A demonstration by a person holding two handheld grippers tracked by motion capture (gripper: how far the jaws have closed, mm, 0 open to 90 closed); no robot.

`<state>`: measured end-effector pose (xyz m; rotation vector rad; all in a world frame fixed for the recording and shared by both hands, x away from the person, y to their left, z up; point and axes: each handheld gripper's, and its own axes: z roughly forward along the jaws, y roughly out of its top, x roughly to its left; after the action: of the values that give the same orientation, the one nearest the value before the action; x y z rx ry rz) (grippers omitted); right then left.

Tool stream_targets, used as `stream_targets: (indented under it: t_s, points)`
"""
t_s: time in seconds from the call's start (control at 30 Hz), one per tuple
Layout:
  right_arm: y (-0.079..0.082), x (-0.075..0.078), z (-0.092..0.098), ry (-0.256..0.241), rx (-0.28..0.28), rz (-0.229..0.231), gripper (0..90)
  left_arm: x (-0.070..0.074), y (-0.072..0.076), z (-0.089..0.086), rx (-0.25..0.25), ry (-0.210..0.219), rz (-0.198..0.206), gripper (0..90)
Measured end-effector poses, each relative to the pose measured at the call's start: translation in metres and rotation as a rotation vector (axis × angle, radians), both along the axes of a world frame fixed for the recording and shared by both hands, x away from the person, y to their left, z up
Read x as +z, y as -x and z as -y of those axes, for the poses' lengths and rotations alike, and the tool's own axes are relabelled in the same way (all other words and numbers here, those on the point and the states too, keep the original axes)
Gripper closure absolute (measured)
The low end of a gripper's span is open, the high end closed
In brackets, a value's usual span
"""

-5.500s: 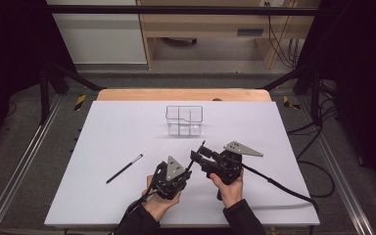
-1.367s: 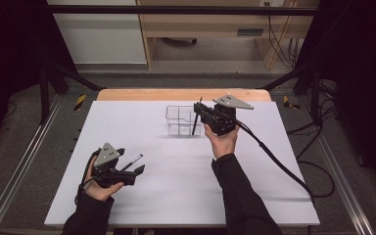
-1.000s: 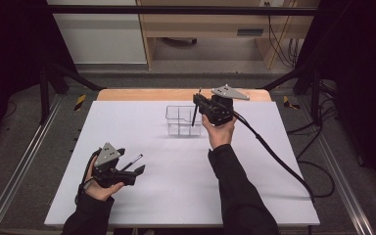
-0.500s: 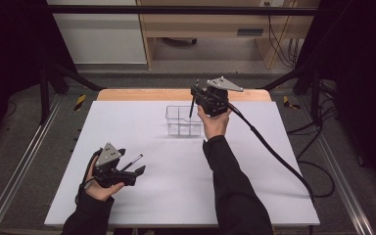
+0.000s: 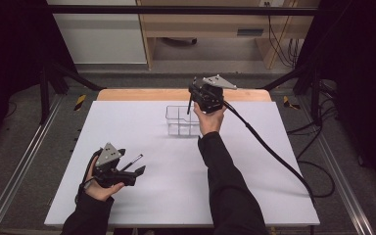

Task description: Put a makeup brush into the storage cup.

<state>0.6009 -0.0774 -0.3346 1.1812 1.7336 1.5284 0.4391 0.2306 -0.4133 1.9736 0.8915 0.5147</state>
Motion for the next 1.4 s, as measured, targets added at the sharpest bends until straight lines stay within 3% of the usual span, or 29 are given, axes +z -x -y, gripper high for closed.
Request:
stream_targets:
  t_s: [0.37, 1.4]
  points:
    - [-0.01, -0.014, -0.007, 0.015, -0.006, -0.024, 83.8, 0.0, 0.0, 0.0, -0.001, 0.001, -0.001, 5.8]
    - [-0.012, -0.05, -0.026, 0.068, 0.009, -0.082, 83.7, 0.0, 0.001, 0.0, -0.004, 0.005, -0.014, 5.9]
